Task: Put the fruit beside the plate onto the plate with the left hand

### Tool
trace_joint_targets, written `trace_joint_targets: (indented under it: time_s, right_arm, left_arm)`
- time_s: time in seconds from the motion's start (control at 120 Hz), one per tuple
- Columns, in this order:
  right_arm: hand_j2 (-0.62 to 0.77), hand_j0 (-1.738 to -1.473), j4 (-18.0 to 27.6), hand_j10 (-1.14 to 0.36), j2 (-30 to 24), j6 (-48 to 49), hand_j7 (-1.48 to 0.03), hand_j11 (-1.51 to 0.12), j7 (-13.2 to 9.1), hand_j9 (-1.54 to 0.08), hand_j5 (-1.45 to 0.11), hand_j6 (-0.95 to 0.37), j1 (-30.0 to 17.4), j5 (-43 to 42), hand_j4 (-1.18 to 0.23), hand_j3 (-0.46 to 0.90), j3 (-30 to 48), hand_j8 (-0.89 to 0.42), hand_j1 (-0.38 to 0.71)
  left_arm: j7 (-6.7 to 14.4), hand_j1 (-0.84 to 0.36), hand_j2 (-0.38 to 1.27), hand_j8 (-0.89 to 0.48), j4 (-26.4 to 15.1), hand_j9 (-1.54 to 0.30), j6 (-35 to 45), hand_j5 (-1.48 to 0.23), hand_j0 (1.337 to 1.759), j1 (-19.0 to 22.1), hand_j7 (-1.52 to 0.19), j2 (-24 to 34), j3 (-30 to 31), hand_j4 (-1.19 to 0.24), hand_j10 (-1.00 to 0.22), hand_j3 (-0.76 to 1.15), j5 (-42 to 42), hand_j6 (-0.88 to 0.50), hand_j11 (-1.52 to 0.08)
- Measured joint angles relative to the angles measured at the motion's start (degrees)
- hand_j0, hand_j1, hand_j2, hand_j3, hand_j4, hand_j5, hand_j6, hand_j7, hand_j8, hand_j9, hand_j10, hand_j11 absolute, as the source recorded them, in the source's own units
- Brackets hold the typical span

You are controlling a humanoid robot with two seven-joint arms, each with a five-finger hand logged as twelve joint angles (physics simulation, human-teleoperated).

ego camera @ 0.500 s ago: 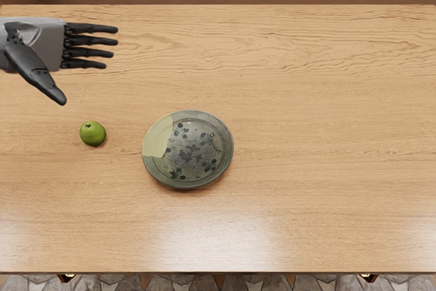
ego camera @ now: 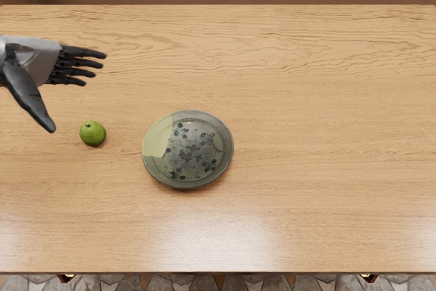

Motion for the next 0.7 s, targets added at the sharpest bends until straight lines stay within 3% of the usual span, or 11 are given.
trace_joint_targets:
  time_s: [0.075, 0.125, 0.35, 0.7]
  right_arm:
    - [0.00, -1.658, 0.00, -0.01, 0.00, 0.00, -0.01, -0.01, 0.00, -0.01, -0.01, -0.01, 0.00, 0.00, -0.01, 0.00, -0.01, -0.01, -0.34]
    - [0.00, -1.658, 0.00, -0.01, 0.00, 0.00, -0.01, -0.01, -0.01, -0.01, -0.01, -0.01, 0.00, 0.00, -0.01, 0.00, -0.01, -0.01, -0.34]
    - [0.00, -1.658, 0.00, -0.01, 0.00, 0.00, -0.01, -0.01, 0.00, -0.01, -0.01, -0.01, 0.01, 0.00, -0.01, 0.00, 0.00, -0.01, -0.34]
    - [0.00, -1.658, 0.00, -0.01, 0.00, 0.00, -0.01, -0.01, 0.00, -0.01, -0.01, -0.01, 0.01, 0.00, -0.01, 0.00, 0.00, -0.01, -0.34]
  left_arm:
    - [0.00, 0.35, 0.00, 0.00, -0.68, 0.00, 1.28, 0.00, 1.658, -6.19, 0.00, -2.02, 5.75, 0.00, 0.00, 0.00, 8.25, 0.00, 0.00]
    - [0.00, 0.35, 0.00, 0.00, -0.94, 0.00, 2.69, 0.00, 1.658, -7.88, 0.00, -2.18, 9.43, 0.00, 0.00, 0.00, 12.23, 0.00, 0.00]
    - [0.00, 0.34, 0.00, -0.01, -1.24, -0.01, 13.43, -0.01, 1.658, -7.82, -0.01, -8.90, 20.30, -0.01, -0.01, 0.00, 24.69, -0.01, -0.01]
    - [0.00, 0.34, 0.00, -0.01, -1.18, -0.01, 25.14, -0.01, 1.658, -6.42, -0.01, -11.87, 23.97, -0.01, -0.01, 0.00, 29.06, -0.01, -0.01]
